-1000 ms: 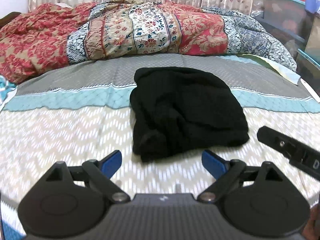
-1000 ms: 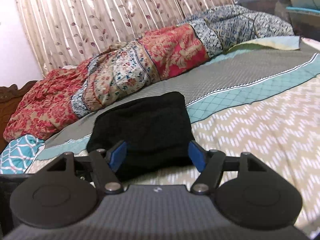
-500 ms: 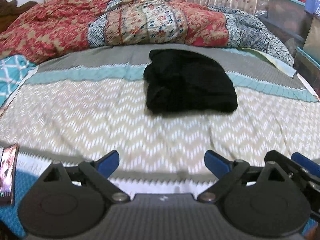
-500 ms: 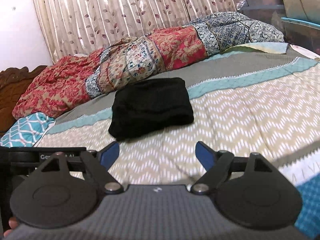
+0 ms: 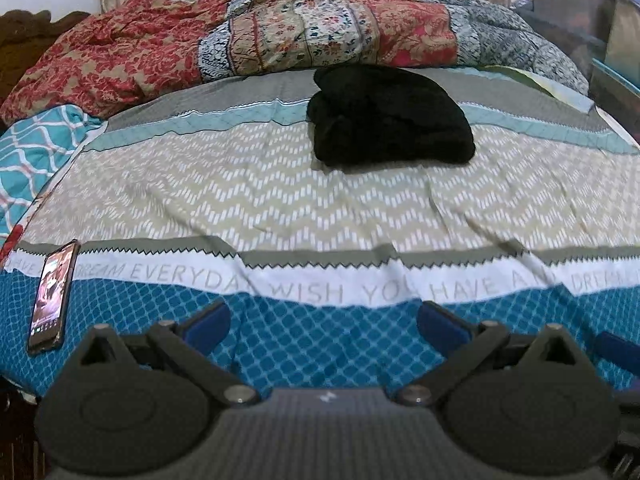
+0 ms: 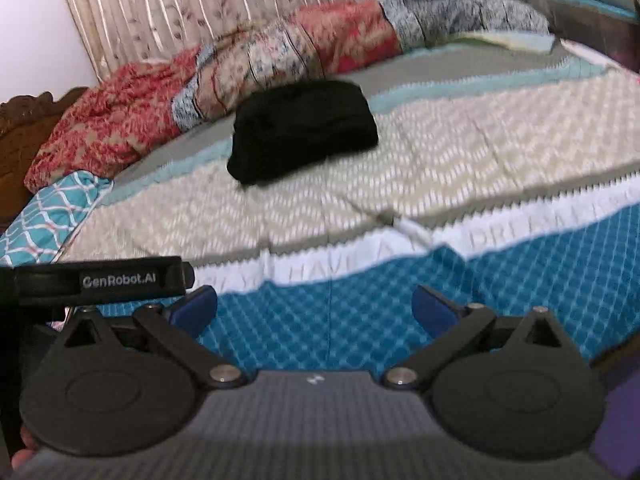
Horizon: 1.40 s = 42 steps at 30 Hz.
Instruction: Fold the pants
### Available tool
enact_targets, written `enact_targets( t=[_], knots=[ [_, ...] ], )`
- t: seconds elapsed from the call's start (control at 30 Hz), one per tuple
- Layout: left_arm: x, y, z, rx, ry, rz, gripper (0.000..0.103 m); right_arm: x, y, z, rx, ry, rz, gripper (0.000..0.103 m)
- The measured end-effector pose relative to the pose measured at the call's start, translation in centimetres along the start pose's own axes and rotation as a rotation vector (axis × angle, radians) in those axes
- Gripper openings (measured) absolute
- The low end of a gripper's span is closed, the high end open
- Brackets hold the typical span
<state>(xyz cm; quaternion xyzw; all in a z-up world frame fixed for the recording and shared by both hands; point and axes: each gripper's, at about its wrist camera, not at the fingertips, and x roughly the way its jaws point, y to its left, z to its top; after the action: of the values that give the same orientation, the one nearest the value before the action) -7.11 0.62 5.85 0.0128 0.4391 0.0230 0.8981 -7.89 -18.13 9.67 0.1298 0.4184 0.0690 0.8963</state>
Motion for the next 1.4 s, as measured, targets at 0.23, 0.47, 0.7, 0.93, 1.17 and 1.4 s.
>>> enact_targets(
  t=[0.23,0.47,0.7,0.93,1.17,1.4],
  knots=[
    [-0.5,0.1,-0.8,0.004,-0.014,0.01,0.103,-0.1,-1.1,-0.4,0.08,0.03,0.003,0.103],
    [0.5,0.3,-0.9,-0.013,-0.004,0.051,0.103,0.5,-1.0,-0.8,0.05,0.06,-0.032,0.103],
    [1.7,0.7,-1.4,-0.01,0.03,0.123,0.103,1.9,-1.3,-0.9,0.061,0.095,-0.032,0.103],
    [2.8,1.0,-1.6,-0.031,0.076,0.133,0.103,2.5,-1.5,-0.6,0.068,0.103,-0.039,0.103],
    [3.5,0.8,-1.7,-0.022,0.118,0.119,0.103,2.6,-1.5,-0.3,0.052,0.111,-0.05,0.103],
    [3.5,0.6,-1.7,-0.006,0.132,0.11,0.103,2.4,-1.0,0.1,0.021,0.102,-0.049,0.103]
  ],
)
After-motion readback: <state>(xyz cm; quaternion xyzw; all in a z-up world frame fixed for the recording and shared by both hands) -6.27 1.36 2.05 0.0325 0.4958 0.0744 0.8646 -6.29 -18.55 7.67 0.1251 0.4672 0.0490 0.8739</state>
